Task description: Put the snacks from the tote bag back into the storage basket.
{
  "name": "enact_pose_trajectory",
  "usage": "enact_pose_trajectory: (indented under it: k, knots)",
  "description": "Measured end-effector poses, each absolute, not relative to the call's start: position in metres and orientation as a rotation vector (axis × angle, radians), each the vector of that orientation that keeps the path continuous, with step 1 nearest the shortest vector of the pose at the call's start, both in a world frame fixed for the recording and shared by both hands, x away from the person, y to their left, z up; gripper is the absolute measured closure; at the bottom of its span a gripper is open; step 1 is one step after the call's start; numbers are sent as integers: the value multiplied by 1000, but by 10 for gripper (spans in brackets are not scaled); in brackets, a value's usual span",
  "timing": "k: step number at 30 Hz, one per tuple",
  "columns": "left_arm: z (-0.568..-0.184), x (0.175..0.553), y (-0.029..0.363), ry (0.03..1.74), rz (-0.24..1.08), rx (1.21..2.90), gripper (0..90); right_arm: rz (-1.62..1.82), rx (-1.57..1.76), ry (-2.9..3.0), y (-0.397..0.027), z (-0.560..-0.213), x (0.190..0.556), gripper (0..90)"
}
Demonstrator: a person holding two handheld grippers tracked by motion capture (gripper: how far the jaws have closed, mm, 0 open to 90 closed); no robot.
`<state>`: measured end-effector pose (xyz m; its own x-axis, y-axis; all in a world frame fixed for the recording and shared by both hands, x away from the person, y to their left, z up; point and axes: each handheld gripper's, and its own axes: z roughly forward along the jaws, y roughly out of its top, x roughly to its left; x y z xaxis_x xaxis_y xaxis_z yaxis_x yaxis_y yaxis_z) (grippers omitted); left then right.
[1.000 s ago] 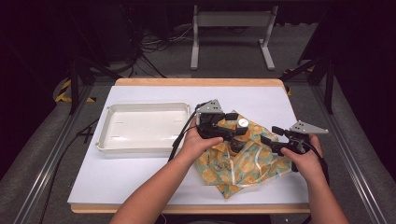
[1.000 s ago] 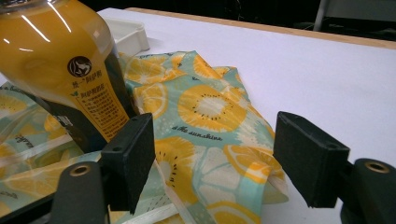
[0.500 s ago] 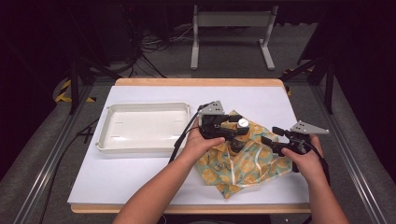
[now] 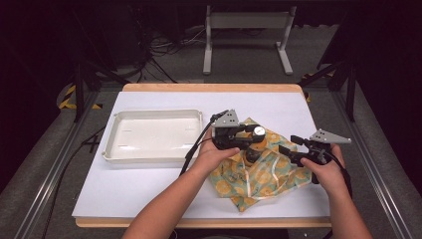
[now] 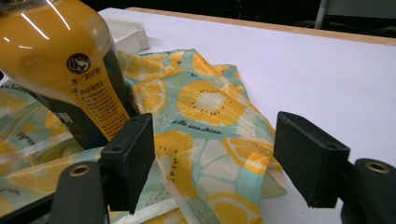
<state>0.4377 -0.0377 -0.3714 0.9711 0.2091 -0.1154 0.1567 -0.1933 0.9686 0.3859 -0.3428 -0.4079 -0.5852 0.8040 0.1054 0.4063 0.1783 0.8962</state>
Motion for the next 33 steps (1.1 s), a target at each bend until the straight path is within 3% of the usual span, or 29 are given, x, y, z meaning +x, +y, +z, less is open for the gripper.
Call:
enact_pose_trajectory:
  k: [33]
  knots:
    - [-344, 432, -32, 249, 81, 1780, 585, 1370, 1133, 2076, -342, -407, 386, 302]
